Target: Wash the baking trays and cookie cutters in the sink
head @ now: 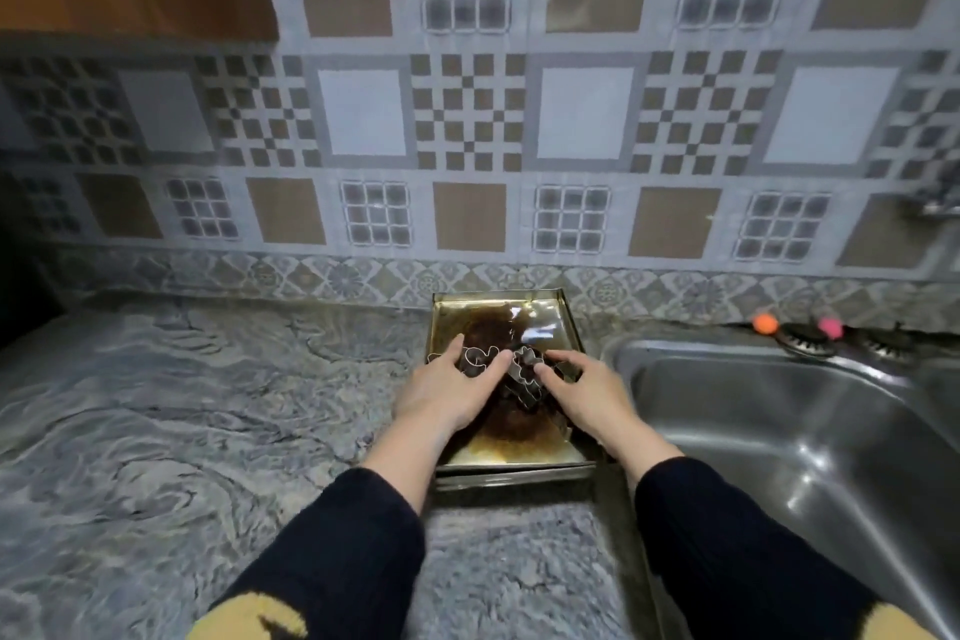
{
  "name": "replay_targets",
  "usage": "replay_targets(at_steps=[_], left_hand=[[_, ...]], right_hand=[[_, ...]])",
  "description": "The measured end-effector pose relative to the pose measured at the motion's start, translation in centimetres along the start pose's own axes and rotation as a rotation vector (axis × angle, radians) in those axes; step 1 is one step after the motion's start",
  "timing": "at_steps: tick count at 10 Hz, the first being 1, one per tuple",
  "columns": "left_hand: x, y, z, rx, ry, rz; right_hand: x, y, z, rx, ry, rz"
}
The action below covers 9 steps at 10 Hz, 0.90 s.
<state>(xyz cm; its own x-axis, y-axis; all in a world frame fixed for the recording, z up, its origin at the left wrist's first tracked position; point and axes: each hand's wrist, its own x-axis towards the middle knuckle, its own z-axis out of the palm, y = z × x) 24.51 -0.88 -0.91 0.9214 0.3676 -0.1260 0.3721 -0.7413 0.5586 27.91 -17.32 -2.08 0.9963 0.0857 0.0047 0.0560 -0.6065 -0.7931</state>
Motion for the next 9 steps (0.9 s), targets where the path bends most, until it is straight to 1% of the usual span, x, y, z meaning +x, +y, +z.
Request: replay_targets(at_steps=[1, 3, 4, 5, 7, 8, 9], left_hand=[[3.3, 0.4, 0.7, 0.055, -0.043, 0.036], [8.2, 0.6, 1.5, -0.003, -0.105, 0.056], [9.2, 0.4, 1.8, 0.001, -0.13, 0.079], [10.2, 0.1, 2.1, -0.04, -0.13, 0.075], [11.2, -0.3, 1.5, -0.195, -0.17, 0.096], [11.1, -1.0, 1.1, -0.257, -0.143, 0.094], [10.8, -1.4, 0.4, -0.243, -0.117, 0.115]], right_hand=[[2.4, 0.3, 0.5, -0.031, -0.001, 0.058], [6.5, 0.7, 1.3, -0.037, -0.023, 0.153], [7.4, 0.9, 1.9, -0.023, -0.032, 0.164], [8.0, 0.9, 2.4, -0.065, -0.011, 0.171], [8.6, 0.7, 2.5, -0.185, -0.054, 0.169], [8.7, 0.5, 1.9, -0.207, -0.083, 0.143], [7.9, 0.6, 1.0, -0.197, -0.057, 0.123]])
